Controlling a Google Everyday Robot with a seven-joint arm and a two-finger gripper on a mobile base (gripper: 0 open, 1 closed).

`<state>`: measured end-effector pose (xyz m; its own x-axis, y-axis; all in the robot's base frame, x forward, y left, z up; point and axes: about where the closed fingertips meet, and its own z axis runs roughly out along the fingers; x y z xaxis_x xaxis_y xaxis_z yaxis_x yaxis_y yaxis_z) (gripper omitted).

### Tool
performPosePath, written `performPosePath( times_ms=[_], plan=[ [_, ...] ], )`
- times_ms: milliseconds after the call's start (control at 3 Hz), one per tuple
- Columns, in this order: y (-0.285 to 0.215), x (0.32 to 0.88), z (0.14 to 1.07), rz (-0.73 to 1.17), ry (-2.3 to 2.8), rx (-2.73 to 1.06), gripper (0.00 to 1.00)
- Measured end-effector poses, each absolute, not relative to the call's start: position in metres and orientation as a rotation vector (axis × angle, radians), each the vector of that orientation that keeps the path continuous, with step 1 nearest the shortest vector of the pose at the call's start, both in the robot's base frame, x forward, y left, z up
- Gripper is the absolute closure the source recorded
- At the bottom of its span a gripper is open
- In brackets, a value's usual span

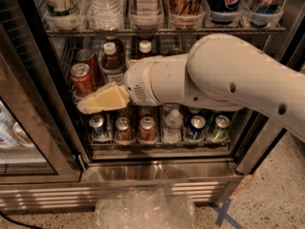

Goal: Pick coke can from middle shelf of fridge

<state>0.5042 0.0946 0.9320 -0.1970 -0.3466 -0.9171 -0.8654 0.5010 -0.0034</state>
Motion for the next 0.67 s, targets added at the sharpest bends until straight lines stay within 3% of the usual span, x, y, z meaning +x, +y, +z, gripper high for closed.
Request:
performPosePath(
  times_ms=[333, 667],
  plan=[
    [0.096, 0.504, 0.932, 0.668, 1.769, -1.021, 0.00],
    [0.132, 0.506, 0.924, 0.714, 1.747, -0.970, 0.00]
  ],
)
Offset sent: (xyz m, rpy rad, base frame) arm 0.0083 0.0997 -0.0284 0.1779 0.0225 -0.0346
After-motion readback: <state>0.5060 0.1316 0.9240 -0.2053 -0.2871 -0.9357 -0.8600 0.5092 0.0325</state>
